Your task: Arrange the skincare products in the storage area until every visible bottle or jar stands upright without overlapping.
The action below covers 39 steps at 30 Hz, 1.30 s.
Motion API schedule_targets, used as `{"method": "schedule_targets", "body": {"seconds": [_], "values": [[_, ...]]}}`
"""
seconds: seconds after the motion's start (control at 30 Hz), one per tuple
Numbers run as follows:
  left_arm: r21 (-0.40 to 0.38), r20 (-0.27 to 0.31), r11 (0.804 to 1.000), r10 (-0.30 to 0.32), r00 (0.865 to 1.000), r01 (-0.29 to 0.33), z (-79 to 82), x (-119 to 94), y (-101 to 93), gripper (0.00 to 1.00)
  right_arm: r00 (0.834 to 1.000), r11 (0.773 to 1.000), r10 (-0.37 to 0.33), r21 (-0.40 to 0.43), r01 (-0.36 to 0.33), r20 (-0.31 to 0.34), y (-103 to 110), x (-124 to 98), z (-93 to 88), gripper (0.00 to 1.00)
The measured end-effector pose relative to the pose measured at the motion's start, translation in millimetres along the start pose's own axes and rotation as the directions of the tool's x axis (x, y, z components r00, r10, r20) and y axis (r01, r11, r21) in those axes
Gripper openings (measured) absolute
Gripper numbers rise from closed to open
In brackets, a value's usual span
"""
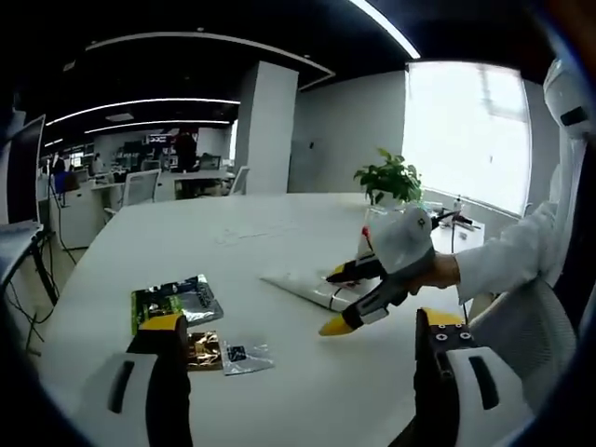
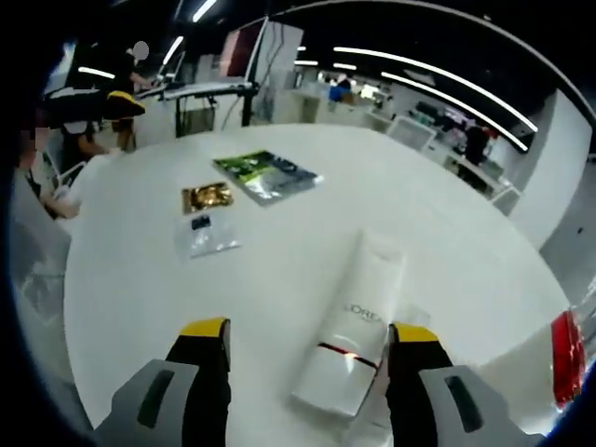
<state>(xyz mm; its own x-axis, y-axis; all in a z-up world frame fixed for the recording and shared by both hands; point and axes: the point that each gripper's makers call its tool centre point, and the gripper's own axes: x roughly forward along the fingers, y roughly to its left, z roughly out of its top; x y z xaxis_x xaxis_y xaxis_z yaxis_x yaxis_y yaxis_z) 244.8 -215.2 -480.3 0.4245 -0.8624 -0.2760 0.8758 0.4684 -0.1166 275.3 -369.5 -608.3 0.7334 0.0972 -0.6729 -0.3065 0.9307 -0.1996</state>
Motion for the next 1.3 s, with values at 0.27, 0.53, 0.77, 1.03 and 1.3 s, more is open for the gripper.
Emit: {"method": "schedule_targets", "body": {"seconds": [0.27, 0.53, 0.77, 1.03, 1.3], "values": [[-0.012, 0.006, 1.0, 0.015, 1.0, -0.015, -1.4, 4.2, 5.5, 0.94, 1.0, 0.999, -0.016, 0.035, 0.017, -0.021, -4.5, 7.7, 3.5, 0.64], [-0.083, 0.007, 0.997, -0.006, 1.0, 0.007, -4.0, 8.6, 4.5, 0.93, 0.998, 0.994, -0.06, 0.087, 0.061, -0.015, -12.1, 10.8, 3.7, 0.57], [-0.09, 0.006, 0.995, -0.031, 0.999, 0.032, -3.6, 10.2, -2.9, 0.93, 0.994, 0.989, -0.102, 0.107, 0.104, -0.027, -17.9, 10.9, 3.0, 0.49], [-0.103, -0.05, 0.994, -0.035, 0.998, 0.03, -13.1, 12.6, -7.3, 0.93, 0.987, 0.978, -0.154, 0.137, 0.158, -0.041, -23.9, 12.2, 3.6, 0.42], [-0.156, -0.032, 0.981, -0.126, 0.992, 0.119, -8.2, 13.0, -32.2, 0.94, 0.977, 0.967, -0.211, 0.139, 0.215, -0.042, -27.7, 8.4, 1.6, 0.34]]}}
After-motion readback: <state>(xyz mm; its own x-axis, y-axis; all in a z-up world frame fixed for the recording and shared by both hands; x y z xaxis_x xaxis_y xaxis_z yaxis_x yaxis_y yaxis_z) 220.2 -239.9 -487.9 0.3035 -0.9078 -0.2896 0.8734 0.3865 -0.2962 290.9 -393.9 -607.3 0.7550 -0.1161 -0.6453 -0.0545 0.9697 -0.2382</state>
